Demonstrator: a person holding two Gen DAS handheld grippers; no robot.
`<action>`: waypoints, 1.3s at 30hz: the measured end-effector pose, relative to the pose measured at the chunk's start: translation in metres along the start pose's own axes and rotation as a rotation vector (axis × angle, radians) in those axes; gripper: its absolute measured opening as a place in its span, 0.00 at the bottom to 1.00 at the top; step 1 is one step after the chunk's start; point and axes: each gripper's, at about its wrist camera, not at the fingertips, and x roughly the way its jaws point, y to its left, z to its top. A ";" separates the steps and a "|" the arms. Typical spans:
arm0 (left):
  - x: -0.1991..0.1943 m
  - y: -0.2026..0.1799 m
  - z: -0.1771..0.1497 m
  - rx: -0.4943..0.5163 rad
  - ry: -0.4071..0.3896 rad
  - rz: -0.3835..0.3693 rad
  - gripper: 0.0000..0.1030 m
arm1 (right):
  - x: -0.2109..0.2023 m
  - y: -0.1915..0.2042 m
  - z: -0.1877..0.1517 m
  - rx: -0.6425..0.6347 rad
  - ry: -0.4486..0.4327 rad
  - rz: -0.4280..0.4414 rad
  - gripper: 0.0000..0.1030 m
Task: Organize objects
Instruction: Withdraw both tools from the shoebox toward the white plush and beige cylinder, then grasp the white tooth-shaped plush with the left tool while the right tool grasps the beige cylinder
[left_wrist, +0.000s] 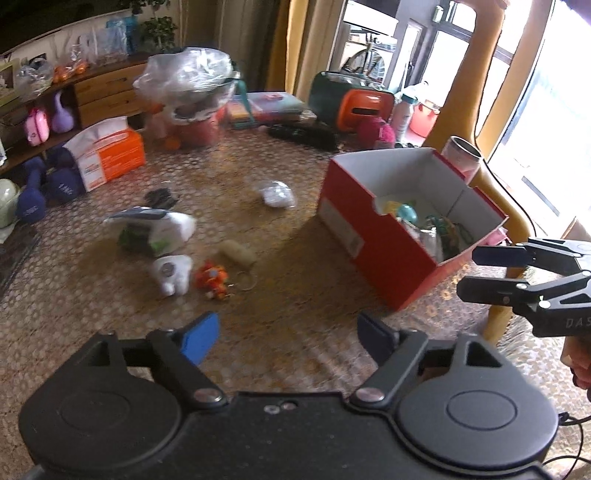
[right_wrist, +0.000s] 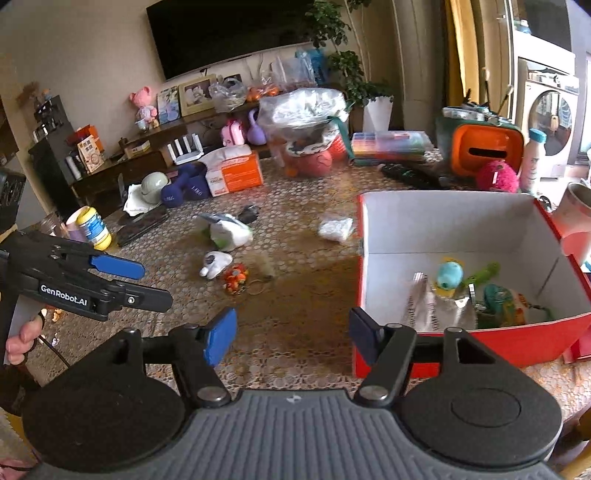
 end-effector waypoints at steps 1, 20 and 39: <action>-0.001 0.004 -0.001 -0.001 -0.004 0.005 0.89 | 0.003 0.003 0.000 -0.002 0.003 0.002 0.65; 0.051 0.092 -0.012 -0.179 -0.008 0.149 0.99 | 0.102 0.039 0.010 -0.043 0.100 0.015 0.67; 0.126 0.121 0.006 -0.251 -0.026 0.240 0.99 | 0.215 0.035 0.042 -0.013 0.177 -0.005 0.67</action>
